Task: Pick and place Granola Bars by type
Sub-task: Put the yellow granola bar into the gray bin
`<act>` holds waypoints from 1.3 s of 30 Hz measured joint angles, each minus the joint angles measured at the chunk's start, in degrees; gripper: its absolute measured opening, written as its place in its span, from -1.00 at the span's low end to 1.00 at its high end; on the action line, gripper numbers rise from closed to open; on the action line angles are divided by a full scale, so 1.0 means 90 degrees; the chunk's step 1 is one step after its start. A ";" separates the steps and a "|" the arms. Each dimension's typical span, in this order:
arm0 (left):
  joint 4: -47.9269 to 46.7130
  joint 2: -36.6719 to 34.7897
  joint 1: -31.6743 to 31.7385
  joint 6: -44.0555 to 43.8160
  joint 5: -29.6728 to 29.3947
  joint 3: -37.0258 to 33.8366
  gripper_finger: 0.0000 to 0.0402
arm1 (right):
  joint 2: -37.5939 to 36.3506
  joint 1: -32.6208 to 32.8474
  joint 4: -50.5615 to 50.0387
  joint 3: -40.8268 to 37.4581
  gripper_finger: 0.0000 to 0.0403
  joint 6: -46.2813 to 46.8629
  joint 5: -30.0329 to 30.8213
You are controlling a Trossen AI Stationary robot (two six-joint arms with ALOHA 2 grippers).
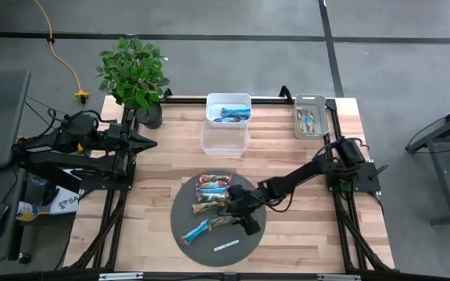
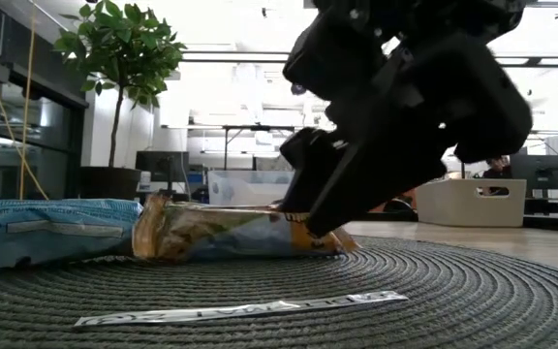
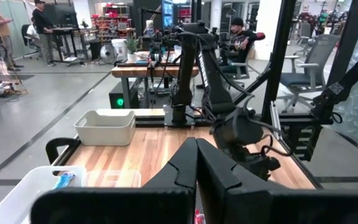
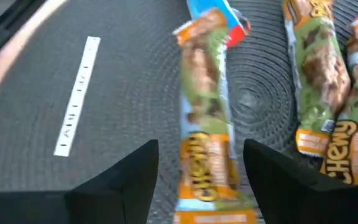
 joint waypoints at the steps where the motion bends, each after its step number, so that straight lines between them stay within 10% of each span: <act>1: -0.0002 0.0001 0.0000 0.0002 -0.0002 0.0000 -1.00 | 0.0027 -0.0003 0.0024 0.0000 0.09 -0.0002 0.0007; 30: -0.0002 -0.0001 0.0000 0.0002 -0.0002 -0.0002 -1.00 | -0.0341 -0.0085 -0.0514 0.0453 -0.62 0.0241 -0.0107; 39: 0.0000 0.0000 0.0000 0.0002 -0.0001 -0.0001 -1.00 | -0.1009 -0.0608 -0.1551 0.0758 -0.61 0.0734 0.0897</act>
